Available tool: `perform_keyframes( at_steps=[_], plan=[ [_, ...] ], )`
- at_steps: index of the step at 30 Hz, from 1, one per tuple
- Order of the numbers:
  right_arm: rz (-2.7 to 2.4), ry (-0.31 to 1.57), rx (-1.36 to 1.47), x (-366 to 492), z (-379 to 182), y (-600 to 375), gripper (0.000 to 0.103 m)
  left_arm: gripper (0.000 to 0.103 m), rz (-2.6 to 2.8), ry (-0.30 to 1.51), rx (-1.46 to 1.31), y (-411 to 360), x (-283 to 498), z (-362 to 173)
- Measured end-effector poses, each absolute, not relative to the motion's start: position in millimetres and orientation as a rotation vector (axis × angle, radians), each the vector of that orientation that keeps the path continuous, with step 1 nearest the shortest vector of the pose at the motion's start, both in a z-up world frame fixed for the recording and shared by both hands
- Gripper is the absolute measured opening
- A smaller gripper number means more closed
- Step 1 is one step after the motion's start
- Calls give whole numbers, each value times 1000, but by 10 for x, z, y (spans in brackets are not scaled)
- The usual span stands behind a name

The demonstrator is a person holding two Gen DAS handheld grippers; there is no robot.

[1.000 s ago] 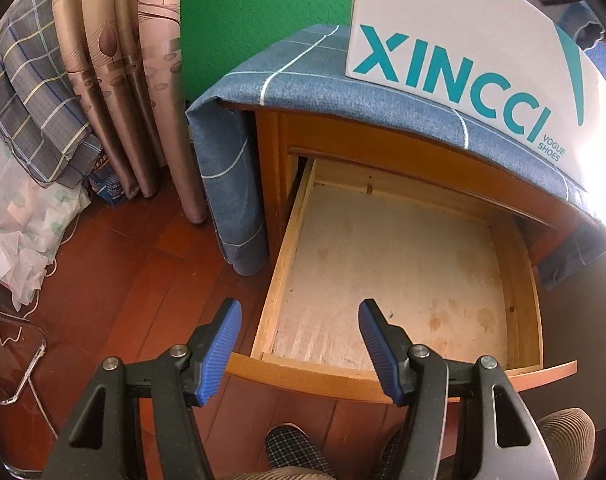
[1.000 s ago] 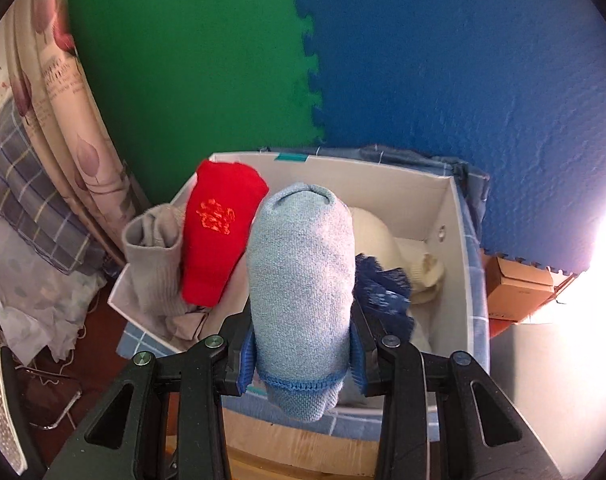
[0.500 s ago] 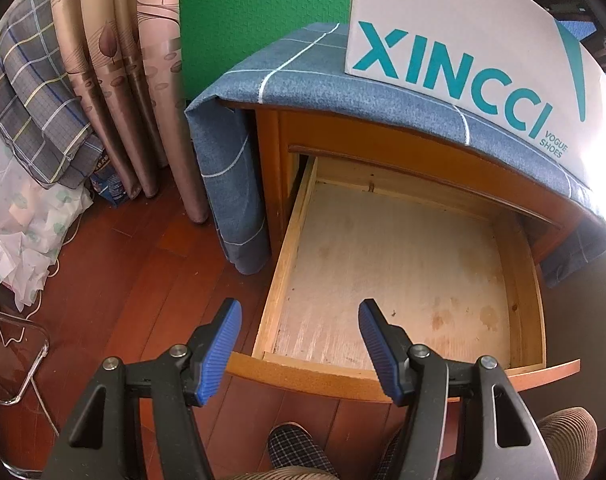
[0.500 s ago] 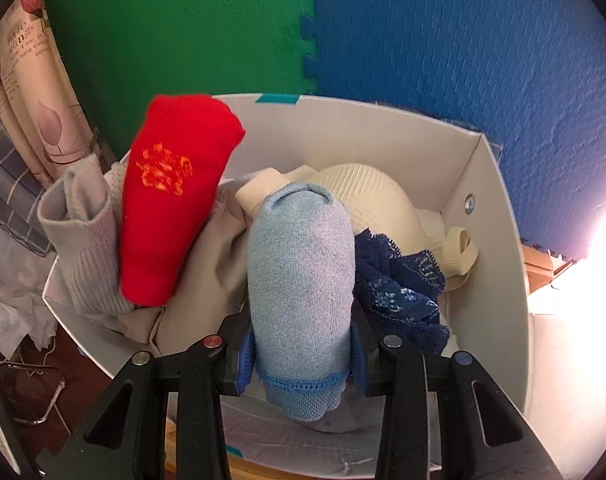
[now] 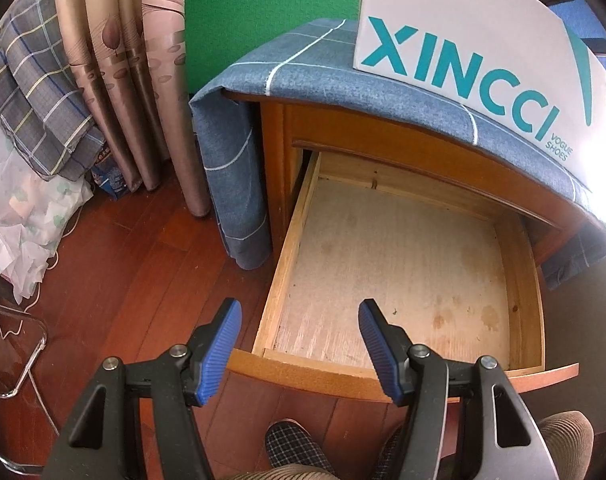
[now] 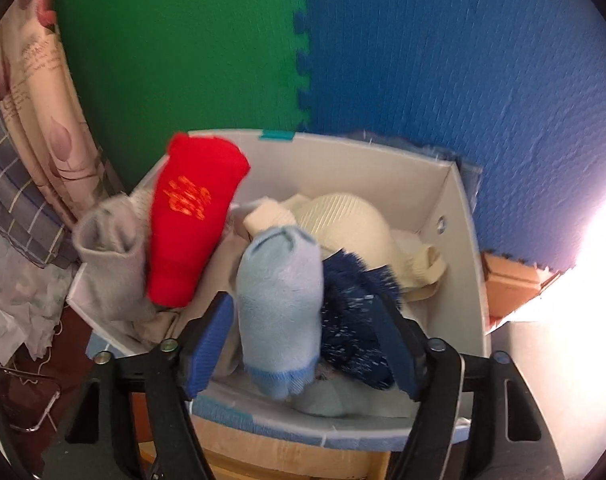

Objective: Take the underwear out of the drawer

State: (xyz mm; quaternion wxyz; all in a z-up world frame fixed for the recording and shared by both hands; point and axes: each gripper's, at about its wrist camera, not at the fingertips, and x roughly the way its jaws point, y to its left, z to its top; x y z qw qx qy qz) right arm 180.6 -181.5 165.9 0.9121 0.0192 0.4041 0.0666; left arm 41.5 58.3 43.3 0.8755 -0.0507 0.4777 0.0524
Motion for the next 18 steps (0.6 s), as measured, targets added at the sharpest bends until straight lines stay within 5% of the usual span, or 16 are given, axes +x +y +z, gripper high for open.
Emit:
perform_keyframes(
  at_steps=[9, 18],
  plan=[
    [97, 646, 23, 772, 1753, -2059, 99, 63, 99, 983, -96, 563, 391, 472],
    [52, 788, 49, 204, 678, -2129, 99, 63, 78, 968, -78, 493, 317, 527]
  ],
)
